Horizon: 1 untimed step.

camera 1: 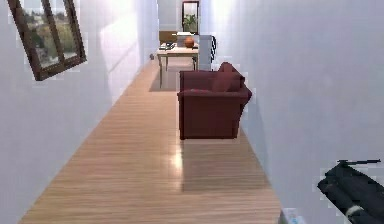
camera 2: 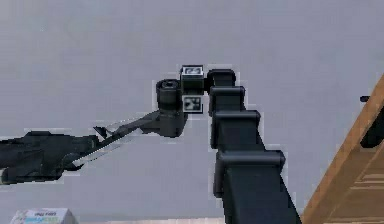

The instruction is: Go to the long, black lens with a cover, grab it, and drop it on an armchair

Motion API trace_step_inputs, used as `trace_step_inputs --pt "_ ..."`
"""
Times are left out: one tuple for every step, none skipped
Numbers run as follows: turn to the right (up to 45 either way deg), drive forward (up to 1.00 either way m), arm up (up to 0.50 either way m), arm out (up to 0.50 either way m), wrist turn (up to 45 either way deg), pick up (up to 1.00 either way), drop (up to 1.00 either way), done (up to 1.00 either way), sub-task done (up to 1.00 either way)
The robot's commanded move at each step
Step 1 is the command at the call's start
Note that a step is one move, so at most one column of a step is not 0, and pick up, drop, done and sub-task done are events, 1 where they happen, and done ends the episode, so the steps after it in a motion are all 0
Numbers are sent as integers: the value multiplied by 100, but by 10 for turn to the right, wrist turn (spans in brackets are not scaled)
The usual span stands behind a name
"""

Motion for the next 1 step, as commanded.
trace_step_inputs --pt "30 0 0 0 0 0 0 0 0"
